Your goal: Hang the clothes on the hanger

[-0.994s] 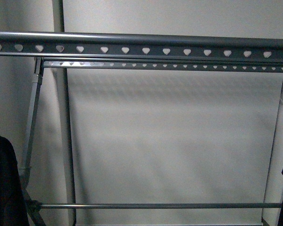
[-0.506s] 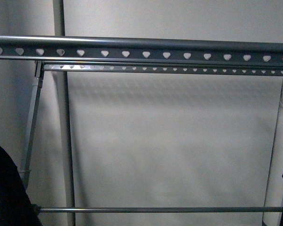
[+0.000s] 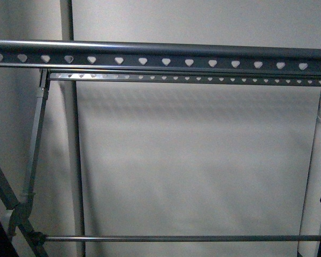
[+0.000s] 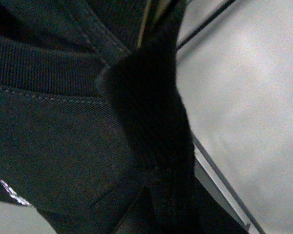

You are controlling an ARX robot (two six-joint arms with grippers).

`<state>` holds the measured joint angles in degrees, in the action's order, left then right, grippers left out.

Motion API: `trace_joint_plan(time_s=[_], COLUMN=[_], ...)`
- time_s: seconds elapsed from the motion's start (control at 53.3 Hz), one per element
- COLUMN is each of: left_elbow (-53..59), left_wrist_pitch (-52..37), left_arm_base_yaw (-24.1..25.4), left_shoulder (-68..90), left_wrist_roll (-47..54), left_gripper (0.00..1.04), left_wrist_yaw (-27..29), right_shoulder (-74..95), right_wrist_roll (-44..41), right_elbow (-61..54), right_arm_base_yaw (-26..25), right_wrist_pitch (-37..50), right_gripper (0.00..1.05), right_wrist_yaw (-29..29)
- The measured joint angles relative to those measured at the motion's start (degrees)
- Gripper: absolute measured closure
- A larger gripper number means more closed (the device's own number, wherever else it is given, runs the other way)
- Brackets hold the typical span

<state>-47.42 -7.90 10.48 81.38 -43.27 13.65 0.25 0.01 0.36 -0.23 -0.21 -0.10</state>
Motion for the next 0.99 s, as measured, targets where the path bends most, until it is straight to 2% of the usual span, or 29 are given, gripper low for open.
trace_joint_plan(time_s=[0.244, 0.319, 0.375, 0.45, 0.562, 0.637, 0.675, 0.75, 0.825, 0.9, 0.956, 0.975, 0.994], left_elbow=[9.51, 10.95, 11.5, 11.28, 9.51, 8.07, 6.19, 3.21, -2.4, -4.2, -6.14, -7.17, -7.65], left_wrist_pitch=[11.28, 16.46, 19.52, 25.66, 32.0, 31.91, 32.98, 31.45, 32.37, 27.63, 29.46, 30.67, 31.36], left_arm_base_yaw=[5.05, 6.08, 6.19, 6.29, 5.64, 4.66, 4.22, 3.19, 2.16, 1.68, 1.49, 1.38, 1.25], left_shoulder=[-16.28, -22.14, -25.44, -29.79, -31.1, -29.51, -27.58, -24.09, -18.53, -14.64, -12.0, -10.67, -10.03], left_wrist_roll=[9.79, 14.1, 16.41, 22.67, 31.8, 37.07, 41.42, 48.5, 60.48, 74.4, 84.08, 90.18, 91.41], left_gripper=[1.01, 1.01, 1.01, 1.01, 1.01, 1.01, 1.01, 1.01, 1.01, 1.01, 1.01, 1.01, 1.01], left_wrist_yaw=[-18.82, -27.39, -32.0, -41.22, -50.95, -52.04, -54.8, -55.15, -59.56, -63.98, -66.82, -68.46, -68.61], right_shoulder=[0.0, 0.0, 0.0, 0.0, 0.0, 0.0, 0.0, 0.0, 0.0, 0.0, 0.0, 0.0, 0.0], right_wrist_roll=[0.02, 0.02, 0.02, 0.02, 0.0, 0.02, 0.02, 0.02, 0.0, 0.02, 0.02, 0.0, 0.02], right_elbow=[0.0, 0.0, 0.0, 0.0, 0.0, 0.0, 0.0, 0.0, 0.0, 0.0, 0.0, 0.0, 0.0], right_arm_base_yaw=[0.0, 0.0, 0.02, 0.0, 0.0, 0.0, 0.0, 0.0, 0.0, 0.0, 0.0, 0.02, 0.0], right_wrist_pitch=[0.0, 0.0, 0.0, 0.0, 0.0, 0.0, 0.0, 0.0, 0.0, 0.0, 0.0, 0.0, 0.0], right_gripper=[0.07, 0.07, 0.07, 0.07, 0.07, 0.07, 0.07, 0.07, 0.07, 0.07, 0.07, 0.07, 0.07], right_wrist_yaw=[0.02, 0.0, 0.0, 0.0, 0.02, 0.02, 0.0, 0.02, -0.02, 0.0, 0.0, 0.02, 0.02])
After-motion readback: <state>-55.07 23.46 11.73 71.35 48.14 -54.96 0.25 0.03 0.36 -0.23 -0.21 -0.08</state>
